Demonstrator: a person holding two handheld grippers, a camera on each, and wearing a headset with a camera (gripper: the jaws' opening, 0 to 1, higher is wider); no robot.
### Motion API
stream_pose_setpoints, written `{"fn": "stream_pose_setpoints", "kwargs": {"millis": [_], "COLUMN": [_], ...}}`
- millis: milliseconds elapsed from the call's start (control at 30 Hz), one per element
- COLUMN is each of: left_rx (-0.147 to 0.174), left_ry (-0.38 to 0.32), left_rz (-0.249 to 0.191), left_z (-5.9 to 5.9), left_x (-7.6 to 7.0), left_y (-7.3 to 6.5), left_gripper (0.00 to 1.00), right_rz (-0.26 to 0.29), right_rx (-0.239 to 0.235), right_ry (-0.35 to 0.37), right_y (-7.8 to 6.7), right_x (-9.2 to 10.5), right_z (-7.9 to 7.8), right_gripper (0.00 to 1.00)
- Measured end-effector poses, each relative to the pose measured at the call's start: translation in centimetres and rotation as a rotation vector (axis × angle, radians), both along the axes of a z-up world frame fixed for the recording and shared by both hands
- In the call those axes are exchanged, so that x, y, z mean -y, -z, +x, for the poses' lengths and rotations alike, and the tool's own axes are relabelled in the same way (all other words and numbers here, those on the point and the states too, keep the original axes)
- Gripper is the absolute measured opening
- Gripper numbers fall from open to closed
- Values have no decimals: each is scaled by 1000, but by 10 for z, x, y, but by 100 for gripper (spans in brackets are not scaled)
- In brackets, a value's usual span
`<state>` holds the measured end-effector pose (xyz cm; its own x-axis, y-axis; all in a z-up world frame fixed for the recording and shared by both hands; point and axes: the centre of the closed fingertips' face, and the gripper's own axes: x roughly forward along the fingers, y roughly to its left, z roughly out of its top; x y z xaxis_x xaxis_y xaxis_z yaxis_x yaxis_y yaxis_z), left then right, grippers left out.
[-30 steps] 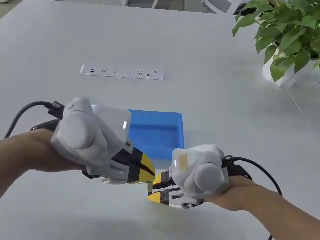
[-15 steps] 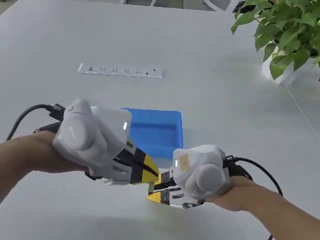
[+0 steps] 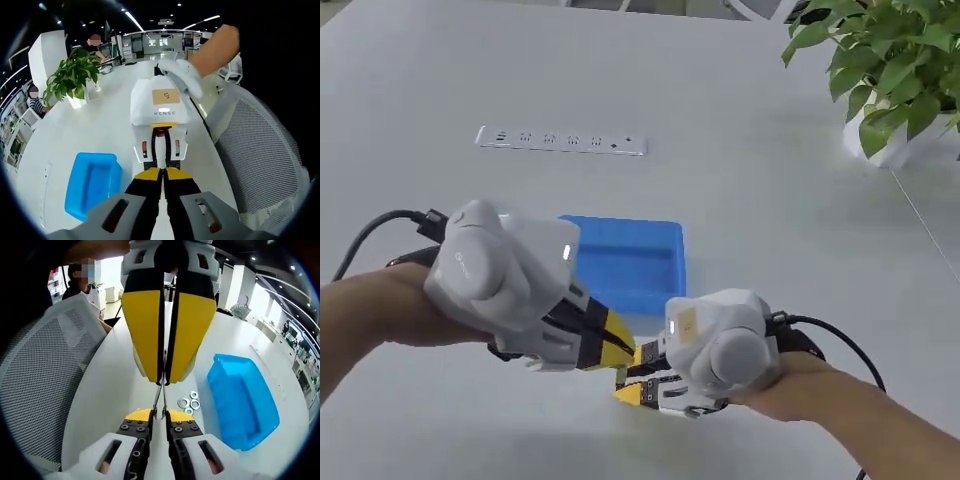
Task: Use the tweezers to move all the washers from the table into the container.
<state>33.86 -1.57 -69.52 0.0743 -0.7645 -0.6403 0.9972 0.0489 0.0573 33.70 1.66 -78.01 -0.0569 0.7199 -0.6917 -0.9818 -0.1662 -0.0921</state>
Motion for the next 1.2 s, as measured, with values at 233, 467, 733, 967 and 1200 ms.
{"fn": "stream_pose_setpoints", "kwargs": {"millis": [233, 467, 733, 967, 1200], "left_rx": [6, 11, 8, 15, 22], "left_ry": [-9, -12, -10, 7, 16], "left_rz": [13, 20, 15, 10, 6], "left_z": [1, 2, 4, 7, 12], "left_x": [-5, -7, -3, 4, 8], "left_y": [0, -1, -4, -9, -15], "left_gripper": [6, 6, 6, 6, 6], "right_rz": [3, 9, 25, 21, 26], "right_rx": [7, 11, -4, 0, -8], "right_ry": [19, 68, 164, 222, 269], "right_y": [-5, -10, -18, -22, -23], "right_x": [3, 14, 35, 52, 65], "right_z": [4, 8, 17, 26, 32], "right_gripper": [16, 21, 25, 28, 32]}}
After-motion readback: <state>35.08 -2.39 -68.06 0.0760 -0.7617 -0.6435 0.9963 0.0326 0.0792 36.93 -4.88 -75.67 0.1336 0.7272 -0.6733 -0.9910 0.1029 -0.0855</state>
